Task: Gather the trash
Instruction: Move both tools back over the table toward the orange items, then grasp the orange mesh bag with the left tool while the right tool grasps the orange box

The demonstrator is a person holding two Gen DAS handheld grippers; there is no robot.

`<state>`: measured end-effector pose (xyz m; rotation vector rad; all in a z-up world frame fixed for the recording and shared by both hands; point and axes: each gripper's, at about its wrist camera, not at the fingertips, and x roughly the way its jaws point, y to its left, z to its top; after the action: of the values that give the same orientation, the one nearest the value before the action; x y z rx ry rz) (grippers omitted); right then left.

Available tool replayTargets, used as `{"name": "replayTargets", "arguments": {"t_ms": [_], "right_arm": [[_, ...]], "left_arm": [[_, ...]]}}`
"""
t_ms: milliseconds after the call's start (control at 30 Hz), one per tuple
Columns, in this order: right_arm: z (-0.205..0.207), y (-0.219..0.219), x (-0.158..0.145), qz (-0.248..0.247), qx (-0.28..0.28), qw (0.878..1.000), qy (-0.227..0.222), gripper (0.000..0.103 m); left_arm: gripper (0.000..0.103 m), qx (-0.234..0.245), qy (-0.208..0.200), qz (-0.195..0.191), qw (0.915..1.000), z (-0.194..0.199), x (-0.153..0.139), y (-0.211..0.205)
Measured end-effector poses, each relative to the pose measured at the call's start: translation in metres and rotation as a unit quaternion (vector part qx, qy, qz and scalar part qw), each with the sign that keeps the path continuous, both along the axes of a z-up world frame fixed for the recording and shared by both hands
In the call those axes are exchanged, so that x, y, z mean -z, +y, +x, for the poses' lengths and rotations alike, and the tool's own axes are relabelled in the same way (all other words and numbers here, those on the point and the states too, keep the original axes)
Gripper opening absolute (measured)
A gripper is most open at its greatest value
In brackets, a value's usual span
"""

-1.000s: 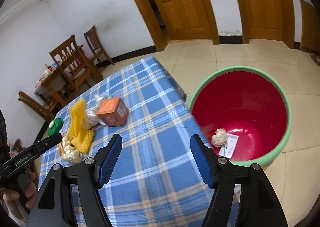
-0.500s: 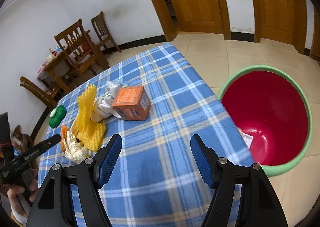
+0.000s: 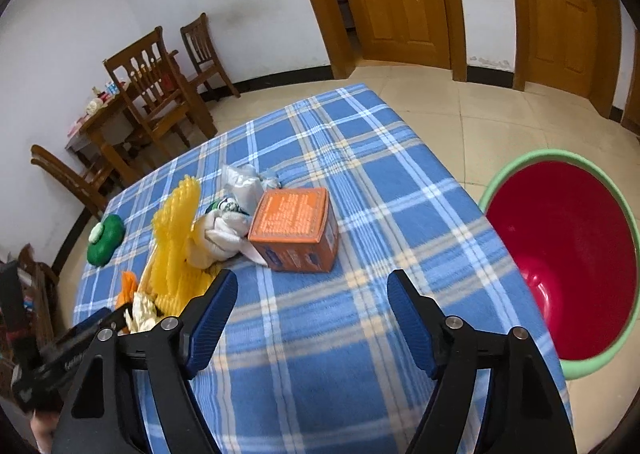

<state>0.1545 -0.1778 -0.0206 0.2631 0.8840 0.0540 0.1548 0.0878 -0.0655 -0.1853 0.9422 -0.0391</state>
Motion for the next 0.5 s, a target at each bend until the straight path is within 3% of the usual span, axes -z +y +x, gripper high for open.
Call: {"name": "replayTargets", "arguments": {"t_ms": [133,333,500], "right_arm": [[0.017,0.011,0.007,-0.012,0.006,1.000,0.012,0.081],[0.034,0.024,0.016,-0.029,0.001,0.999,0.021,0.081],[0.037,0.026,0.017,-0.039,0.003,0.999,0.011,0.080]], "left_arm": [[0.068,0.010,-0.005,-0.009,0.9999,0.000,0.004,0.002],[0.048,0.033,-0.012,-0.022,0.9992,0.006,0.005,0.003],[0.044,0.038,-0.019,-0.024,0.9988,0.005,0.006,0.001]]}}
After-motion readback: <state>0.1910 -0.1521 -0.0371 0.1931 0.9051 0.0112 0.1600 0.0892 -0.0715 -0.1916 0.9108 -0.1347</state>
